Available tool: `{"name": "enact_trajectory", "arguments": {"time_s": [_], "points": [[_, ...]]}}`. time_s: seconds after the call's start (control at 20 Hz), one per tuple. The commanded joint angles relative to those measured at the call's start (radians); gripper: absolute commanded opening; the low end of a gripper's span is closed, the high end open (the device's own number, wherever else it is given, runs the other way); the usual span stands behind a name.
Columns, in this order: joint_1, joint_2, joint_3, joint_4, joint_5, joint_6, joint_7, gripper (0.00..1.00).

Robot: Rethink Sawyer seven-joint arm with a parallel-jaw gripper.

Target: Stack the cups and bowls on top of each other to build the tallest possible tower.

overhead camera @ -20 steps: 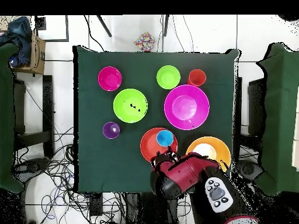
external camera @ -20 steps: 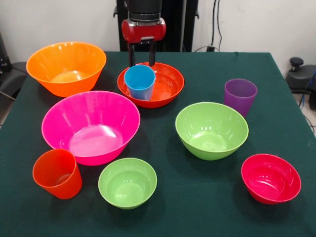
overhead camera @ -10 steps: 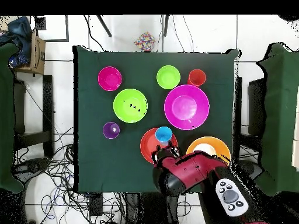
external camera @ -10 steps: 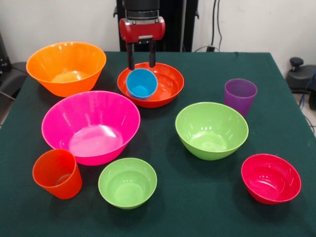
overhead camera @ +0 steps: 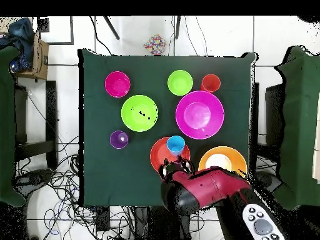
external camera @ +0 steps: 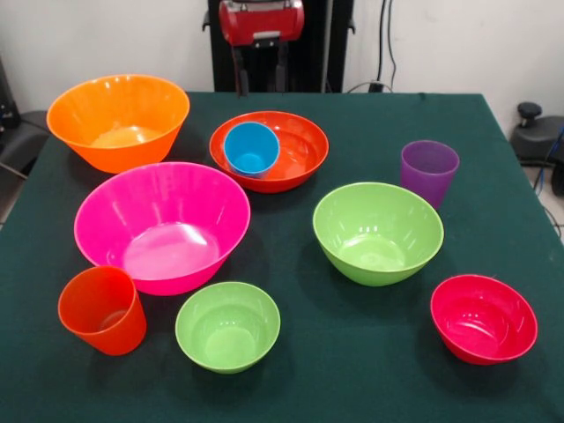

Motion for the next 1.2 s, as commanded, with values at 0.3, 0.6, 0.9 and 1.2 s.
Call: {"name": "enact_trajectory", "arguments": {"time_s": [0.3,0.6,0.9,1.2], "points": [[-0.175,-0.177,0.399,0.184,0.26,0.294,-0.265,1.0],[-0.118,-0.08,0.319,0.047,0.13,0.317,-0.169,1.0],[-0.022,0.007,0.21,-0.052,0.006,0.267,-0.056,1.0],[0.09,0.087,0.089,-0.149,-0.099,0.202,0.062,1.0]]}}
